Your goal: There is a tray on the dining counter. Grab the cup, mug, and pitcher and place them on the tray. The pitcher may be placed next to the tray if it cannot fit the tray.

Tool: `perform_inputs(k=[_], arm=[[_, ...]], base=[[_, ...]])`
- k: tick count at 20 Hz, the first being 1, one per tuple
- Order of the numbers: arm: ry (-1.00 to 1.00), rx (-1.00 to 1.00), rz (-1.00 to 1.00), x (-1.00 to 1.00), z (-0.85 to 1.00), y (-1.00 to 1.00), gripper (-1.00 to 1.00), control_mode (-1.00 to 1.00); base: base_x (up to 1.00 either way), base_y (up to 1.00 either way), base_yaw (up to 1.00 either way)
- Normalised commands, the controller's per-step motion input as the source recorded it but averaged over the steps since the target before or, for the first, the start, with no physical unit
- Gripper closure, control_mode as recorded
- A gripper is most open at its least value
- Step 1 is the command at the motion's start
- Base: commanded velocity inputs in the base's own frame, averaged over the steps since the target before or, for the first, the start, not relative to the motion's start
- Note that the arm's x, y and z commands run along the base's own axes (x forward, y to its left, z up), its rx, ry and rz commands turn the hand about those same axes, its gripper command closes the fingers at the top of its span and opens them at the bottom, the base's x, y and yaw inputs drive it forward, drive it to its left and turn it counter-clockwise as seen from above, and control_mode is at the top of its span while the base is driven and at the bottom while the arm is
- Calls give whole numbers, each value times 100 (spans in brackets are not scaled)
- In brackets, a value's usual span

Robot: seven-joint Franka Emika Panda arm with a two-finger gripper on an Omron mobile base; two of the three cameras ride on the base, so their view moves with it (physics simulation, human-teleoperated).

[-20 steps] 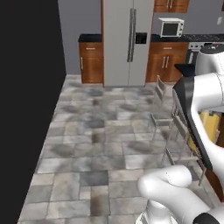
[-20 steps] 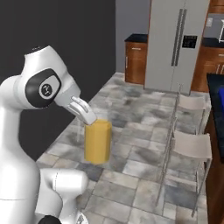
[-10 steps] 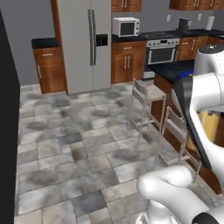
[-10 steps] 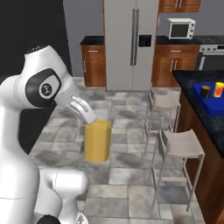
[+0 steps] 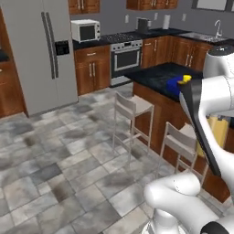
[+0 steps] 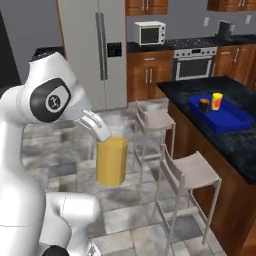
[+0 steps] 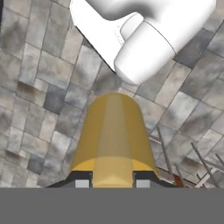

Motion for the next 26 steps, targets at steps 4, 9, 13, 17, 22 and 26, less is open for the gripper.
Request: perform_inputs(k=[4, 9, 13, 17, 22, 26], arm=[[0, 0, 0, 0, 0, 0, 100, 100], [0, 0, 0, 0, 0, 0, 100, 100], [0, 0, 0, 0, 0, 0, 100, 100], [0, 0, 0, 0, 0, 0, 100, 100], [0, 0, 0, 0, 0, 0, 100, 100], [0, 0, 0, 0, 0, 0, 100, 100]], base=[[56, 70, -44], [54, 57, -41], [59, 43, -39], [62, 44, -36], [63, 44, -35], [71, 32, -31]])
